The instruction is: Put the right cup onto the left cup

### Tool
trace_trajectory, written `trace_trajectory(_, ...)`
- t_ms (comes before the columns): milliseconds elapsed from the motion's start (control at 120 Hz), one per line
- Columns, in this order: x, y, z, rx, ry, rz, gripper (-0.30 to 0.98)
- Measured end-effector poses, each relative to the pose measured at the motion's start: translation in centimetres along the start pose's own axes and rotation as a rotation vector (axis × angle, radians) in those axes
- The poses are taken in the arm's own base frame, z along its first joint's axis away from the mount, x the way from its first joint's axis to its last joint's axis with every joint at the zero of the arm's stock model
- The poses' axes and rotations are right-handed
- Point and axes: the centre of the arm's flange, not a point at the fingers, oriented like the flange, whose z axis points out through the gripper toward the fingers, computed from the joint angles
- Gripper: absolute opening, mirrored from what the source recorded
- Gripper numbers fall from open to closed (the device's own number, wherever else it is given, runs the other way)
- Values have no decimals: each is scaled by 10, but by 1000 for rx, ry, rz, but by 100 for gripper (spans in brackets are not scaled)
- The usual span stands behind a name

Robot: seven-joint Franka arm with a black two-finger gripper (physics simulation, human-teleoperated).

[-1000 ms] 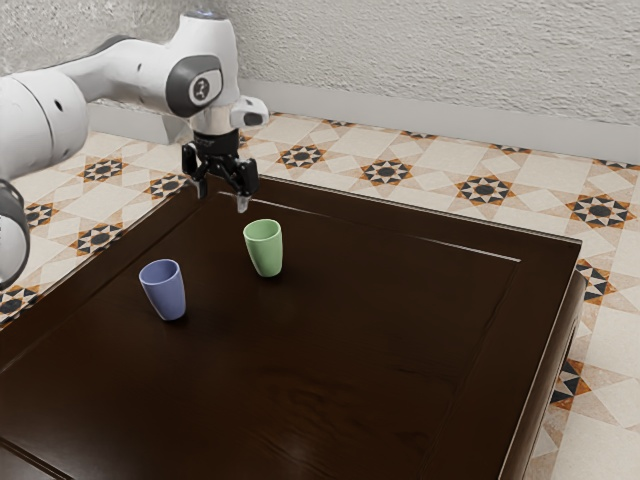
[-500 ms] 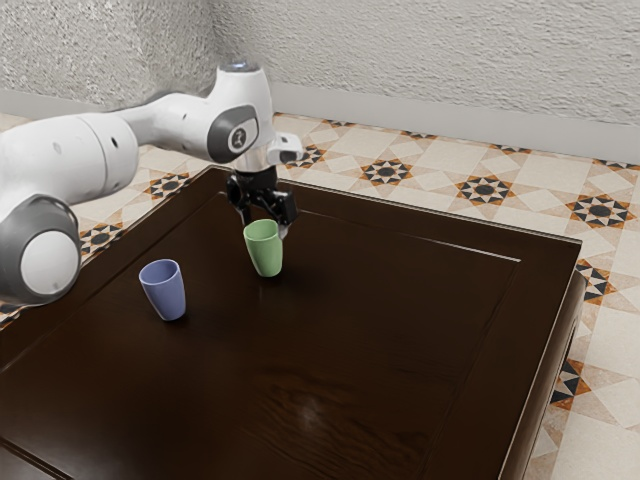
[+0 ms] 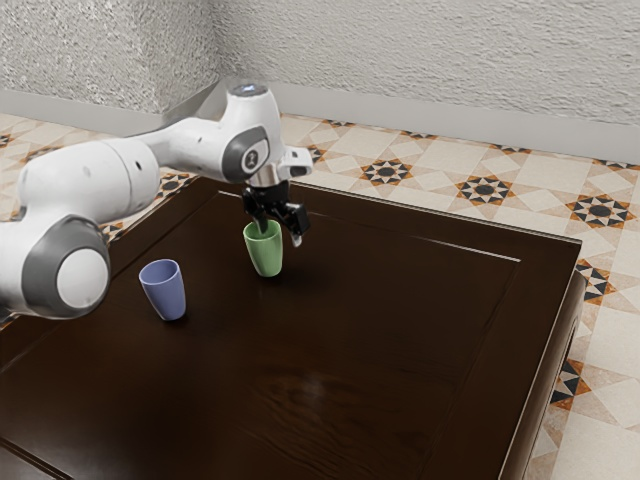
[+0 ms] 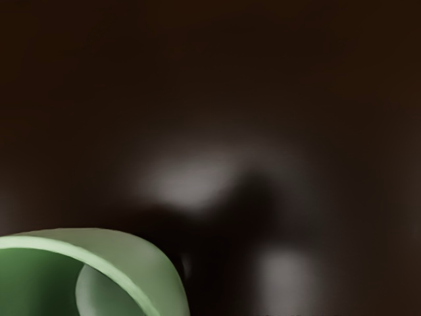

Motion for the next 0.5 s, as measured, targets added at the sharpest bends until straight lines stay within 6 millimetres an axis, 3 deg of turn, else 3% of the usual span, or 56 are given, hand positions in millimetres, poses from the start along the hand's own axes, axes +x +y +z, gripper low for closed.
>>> trace_trajectory(208, -4, -7, 36, -6, -34, 2, 64)
trace_trajectory(342, -4, -11, 40, -5, -34, 4, 38)
trace_trajectory(500, -2, -7, 29, -3, -18, 16, 10)
